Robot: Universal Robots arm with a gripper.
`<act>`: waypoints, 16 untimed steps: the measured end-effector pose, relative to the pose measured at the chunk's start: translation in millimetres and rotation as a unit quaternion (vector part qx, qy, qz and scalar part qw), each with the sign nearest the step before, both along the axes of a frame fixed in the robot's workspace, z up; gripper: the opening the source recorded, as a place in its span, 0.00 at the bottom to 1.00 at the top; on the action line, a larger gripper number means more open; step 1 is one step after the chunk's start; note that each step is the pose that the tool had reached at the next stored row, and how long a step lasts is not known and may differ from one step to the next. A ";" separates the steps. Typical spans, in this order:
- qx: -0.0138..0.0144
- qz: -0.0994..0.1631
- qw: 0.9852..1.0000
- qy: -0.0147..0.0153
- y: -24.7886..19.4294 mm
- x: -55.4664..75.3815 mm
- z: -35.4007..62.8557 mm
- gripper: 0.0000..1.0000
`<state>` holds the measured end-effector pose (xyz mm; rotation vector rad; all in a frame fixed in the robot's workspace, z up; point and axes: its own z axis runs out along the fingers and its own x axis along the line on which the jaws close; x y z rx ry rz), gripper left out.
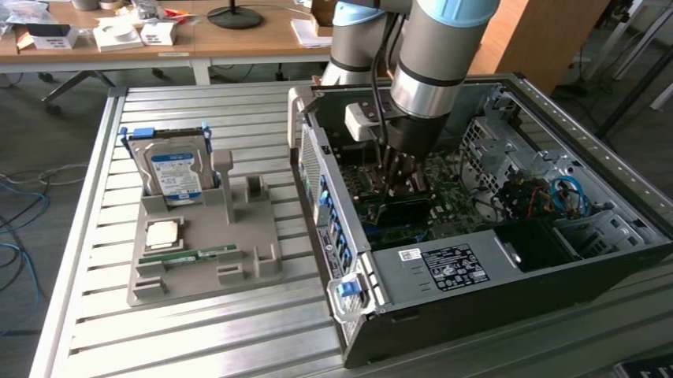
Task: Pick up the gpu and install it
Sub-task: 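Press down on the gpu until it lock into place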
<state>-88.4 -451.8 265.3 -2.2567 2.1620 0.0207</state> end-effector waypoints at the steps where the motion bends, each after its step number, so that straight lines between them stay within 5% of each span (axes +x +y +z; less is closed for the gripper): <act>1: 0.000 0.000 1.000 0.000 0.0 0.0 -0.1 0.11; 16: 0.000 0.000 1.000 0.000 0.0 -0.4 -2.8 0.11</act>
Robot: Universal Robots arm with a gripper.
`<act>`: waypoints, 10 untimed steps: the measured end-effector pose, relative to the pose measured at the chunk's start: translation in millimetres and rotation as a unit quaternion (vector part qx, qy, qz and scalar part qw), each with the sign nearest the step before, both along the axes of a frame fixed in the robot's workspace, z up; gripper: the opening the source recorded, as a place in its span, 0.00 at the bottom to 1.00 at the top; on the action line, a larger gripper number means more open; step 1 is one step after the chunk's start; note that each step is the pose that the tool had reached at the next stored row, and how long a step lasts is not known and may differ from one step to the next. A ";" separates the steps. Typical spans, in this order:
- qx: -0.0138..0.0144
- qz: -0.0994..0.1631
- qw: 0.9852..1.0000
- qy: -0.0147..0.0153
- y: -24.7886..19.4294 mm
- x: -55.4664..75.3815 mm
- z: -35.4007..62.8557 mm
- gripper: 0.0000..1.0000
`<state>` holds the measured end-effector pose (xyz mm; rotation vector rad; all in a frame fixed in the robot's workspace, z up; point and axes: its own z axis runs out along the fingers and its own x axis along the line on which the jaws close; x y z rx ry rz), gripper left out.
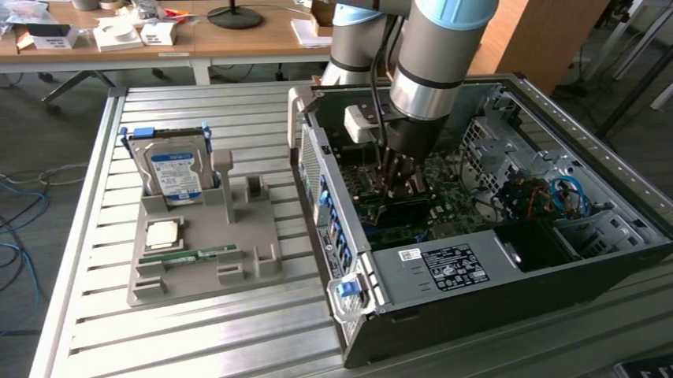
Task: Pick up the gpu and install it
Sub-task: 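Press down on the gpu until it lock into place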
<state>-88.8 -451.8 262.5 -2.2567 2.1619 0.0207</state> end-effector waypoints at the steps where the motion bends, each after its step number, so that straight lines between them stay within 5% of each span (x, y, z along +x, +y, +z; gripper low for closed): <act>1: 0.000 0.000 1.000 0.000 0.0 0.0 0.0 0.11; 10: 0.000 0.000 1.000 0.000 0.0 -0.8 -1.6 0.11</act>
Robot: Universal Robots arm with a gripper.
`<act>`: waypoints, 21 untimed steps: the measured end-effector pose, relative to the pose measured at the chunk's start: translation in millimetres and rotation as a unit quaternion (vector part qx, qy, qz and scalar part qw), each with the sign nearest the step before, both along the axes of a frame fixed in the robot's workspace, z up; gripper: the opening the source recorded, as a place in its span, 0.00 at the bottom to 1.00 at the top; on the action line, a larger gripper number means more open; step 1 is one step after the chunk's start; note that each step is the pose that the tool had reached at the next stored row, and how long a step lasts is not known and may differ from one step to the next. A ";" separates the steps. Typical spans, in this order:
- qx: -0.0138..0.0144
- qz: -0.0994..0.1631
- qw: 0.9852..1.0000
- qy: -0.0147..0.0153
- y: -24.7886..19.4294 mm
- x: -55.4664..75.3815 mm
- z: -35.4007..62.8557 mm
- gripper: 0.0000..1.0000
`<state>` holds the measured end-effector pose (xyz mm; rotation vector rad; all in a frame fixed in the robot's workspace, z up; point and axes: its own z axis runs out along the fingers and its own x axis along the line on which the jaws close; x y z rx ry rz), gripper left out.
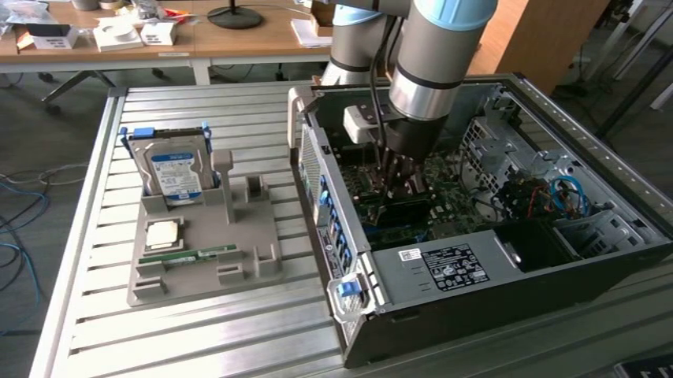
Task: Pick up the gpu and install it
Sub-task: 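Press down on the gpu until it lock into place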
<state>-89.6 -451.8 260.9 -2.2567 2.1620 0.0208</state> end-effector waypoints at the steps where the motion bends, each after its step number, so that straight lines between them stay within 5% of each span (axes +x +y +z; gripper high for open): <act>1: 0.000 0.000 1.000 0.000 0.0 -0.2 -0.1 0.11; 21: 0.001 0.000 1.000 0.000 0.2 -0.2 1.0 0.11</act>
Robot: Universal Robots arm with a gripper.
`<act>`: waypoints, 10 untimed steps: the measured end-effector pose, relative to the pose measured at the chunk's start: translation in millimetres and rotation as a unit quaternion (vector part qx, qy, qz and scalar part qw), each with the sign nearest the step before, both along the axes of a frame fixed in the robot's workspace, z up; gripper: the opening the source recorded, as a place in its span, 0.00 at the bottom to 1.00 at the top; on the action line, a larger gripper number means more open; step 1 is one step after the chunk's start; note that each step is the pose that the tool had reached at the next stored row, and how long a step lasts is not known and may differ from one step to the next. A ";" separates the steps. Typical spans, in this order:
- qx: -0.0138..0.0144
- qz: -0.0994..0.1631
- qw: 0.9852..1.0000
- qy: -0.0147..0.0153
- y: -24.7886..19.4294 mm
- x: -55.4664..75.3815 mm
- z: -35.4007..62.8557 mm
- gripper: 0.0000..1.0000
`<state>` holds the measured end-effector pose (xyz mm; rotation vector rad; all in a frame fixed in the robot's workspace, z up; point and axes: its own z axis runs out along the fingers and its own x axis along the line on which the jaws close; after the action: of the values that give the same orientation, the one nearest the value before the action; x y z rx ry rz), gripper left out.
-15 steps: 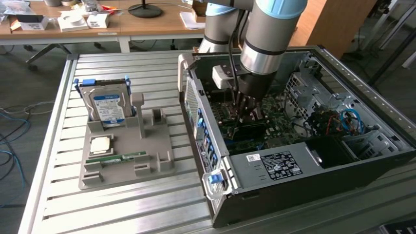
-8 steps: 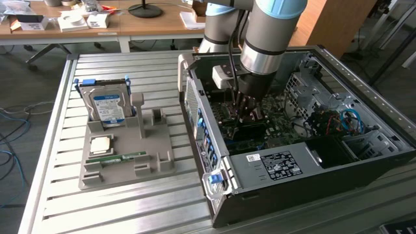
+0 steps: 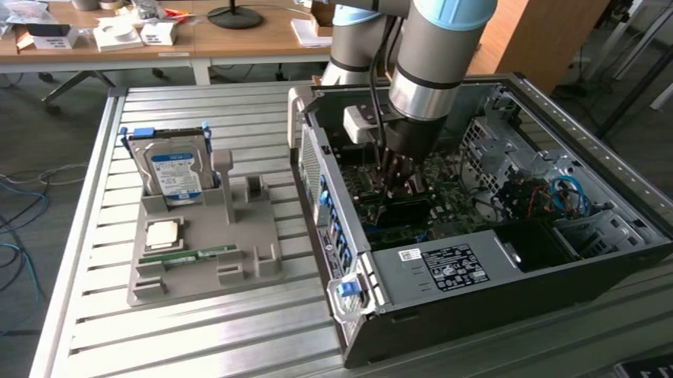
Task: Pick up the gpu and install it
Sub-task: 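Press down on the gpu until it lock into place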
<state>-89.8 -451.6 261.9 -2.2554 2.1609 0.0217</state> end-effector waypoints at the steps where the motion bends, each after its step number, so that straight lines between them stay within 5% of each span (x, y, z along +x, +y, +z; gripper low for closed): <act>1: 0.000 0.000 1.000 0.000 0.0 0.0 1.6 0.11; 10: -0.001 0.000 1.000 0.000 -0.1 0.0 22.8 0.11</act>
<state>-89.8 -451.8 284.7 -2.2567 2.1620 0.0207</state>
